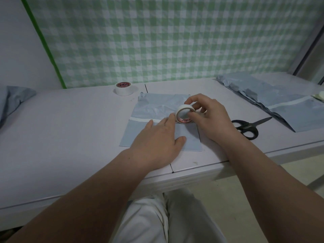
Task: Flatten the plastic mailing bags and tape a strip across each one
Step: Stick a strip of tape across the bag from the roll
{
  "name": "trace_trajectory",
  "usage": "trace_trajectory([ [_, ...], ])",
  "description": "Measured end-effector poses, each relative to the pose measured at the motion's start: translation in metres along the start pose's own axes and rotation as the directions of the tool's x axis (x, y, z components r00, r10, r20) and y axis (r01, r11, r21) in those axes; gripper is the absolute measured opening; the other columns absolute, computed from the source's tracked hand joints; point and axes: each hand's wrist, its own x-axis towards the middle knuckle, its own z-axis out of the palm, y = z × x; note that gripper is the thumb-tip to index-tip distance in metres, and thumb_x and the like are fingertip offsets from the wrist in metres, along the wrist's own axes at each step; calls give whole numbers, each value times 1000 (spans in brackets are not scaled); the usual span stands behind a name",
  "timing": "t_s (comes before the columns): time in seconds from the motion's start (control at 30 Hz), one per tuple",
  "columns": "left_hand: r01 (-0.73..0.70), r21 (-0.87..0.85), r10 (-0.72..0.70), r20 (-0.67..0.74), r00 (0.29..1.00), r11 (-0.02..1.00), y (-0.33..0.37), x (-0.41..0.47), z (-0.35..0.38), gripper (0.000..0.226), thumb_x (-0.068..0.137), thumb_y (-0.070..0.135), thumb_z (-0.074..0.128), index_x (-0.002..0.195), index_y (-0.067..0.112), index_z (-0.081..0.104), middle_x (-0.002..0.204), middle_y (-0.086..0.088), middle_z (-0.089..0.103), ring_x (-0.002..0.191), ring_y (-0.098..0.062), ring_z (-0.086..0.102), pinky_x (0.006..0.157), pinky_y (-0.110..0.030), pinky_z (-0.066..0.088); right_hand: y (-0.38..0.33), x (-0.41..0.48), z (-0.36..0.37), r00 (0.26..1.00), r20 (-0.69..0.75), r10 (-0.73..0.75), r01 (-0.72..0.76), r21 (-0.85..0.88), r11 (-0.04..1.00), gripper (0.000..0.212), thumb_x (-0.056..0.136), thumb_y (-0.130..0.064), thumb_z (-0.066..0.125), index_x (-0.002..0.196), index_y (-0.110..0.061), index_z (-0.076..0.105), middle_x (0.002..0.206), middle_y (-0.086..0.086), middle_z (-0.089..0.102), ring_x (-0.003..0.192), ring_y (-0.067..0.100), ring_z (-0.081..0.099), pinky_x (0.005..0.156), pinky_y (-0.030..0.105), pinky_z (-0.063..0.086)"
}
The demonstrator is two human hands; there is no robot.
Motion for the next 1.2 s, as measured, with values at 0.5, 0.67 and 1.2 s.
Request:
trace_trajectory([
  [0.5,6,38,-8,41,999,999,2,-4,-4,62,99,46,24,152,20,4,159,-1,16,145,-15,13,120,-36,2,-2,-1,-3,991,-133,-12,-1,-102,995,29,87,-8,57,100,-30,70,82,-20,57,93,8,38,74,2,28],
  [0.67,-23,55,21,31,999,998,1,-3,-3,58,99,44,24,150,18,11,156,1,22,143,-14,18,119,-38,5,3,0,0,982,-163,-97,60,-219,974,31,89,-3,54,106,-21,72,80,-13,54,93,12,35,73,7,28],
  [1.2,-37,147,27,73,997,988,3,-2,-5,58,99,46,19,151,20,13,160,2,10,146,-14,11,119,-40,9,5,0,6,945,-114,-305,225,-450,864,30,82,-10,49,97,-14,75,81,6,64,88,32,49,62,36,45],
])
